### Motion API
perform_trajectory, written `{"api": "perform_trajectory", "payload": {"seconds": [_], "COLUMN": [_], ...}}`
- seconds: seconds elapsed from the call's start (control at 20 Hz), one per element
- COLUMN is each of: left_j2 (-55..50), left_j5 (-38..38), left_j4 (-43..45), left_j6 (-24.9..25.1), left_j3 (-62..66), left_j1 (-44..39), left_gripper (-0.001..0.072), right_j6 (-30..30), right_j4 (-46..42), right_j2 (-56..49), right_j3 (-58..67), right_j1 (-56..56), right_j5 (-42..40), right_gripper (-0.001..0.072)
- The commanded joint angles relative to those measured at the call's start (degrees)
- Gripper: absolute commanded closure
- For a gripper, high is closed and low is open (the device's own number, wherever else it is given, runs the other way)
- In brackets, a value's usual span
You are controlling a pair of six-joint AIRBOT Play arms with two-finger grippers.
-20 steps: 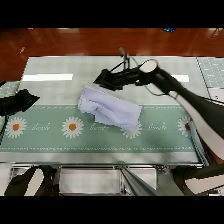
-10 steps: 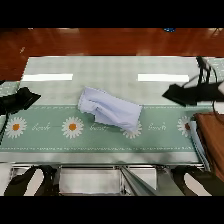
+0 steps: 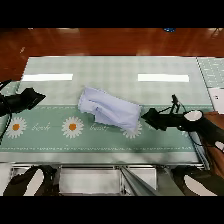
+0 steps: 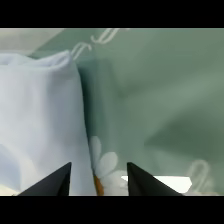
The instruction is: Fold the shirts.
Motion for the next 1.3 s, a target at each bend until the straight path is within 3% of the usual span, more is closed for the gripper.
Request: {"api": "perform_trajectory", "payload": {"seconds": [0.0,0.15,0.25,0.3,0.4,0.45,0.65,1.0,1.25], "left_j2": [-0.17,-0.81,-1.25,-1.42,-1.66,-1.66,-1.66,-1.66,-1.66], "left_j5": [-0.02,-0.04,-0.04,-0.04,-0.17,-0.17,-0.20,-0.22,-0.42], "left_j4": [0.07,0.07,0.04,0.04,0.04,0.07,0.07,0.09,0.07], "left_j6": [0.00,0.00,0.00,-0.02,-0.02,-0.02,0.00,0.00,0.00], "left_j3": [-0.02,-0.02,-0.02,-0.04,-0.04,-0.04,-0.04,-0.04,-0.04], "left_j1": [-0.31,-0.31,-0.33,-0.31,-0.33,-0.31,-0.31,-0.31,-0.31], "left_gripper": [0.0688,0.0688,0.0688,0.0688,0.0688,0.0688,0.0688,0.0688,0.0688], "right_j6": [-15.72,-16.70,-15.63,-12.96,-13.53,-13.90,-9.42,10.01,12.50], "right_j4": [21.35,23.15,19.58,16.13,14.62,13.75,6.19,-25.92,-29.44], "right_j2": [-9.55,-14.12,-16.50,-16.85,-16.28,-16.13,-16.13,-16.20,-16.17], "right_j3": [0.76,5.51,9.73,11.50,14.73,16.70,26.91,60.89,79.43], "right_j1": [3.93,6.95,8.28,8.26,8.26,8.26,8.26,4.90,-6.08], "right_j5": [0.48,0.55,0.59,1.44,2.95,3.54,5.75,18.51,30.75], "right_gripper": [0.0295,0.0295,0.0301,0.0376,0.0650,0.0692,0.0693,0.0693,0.0693]}}
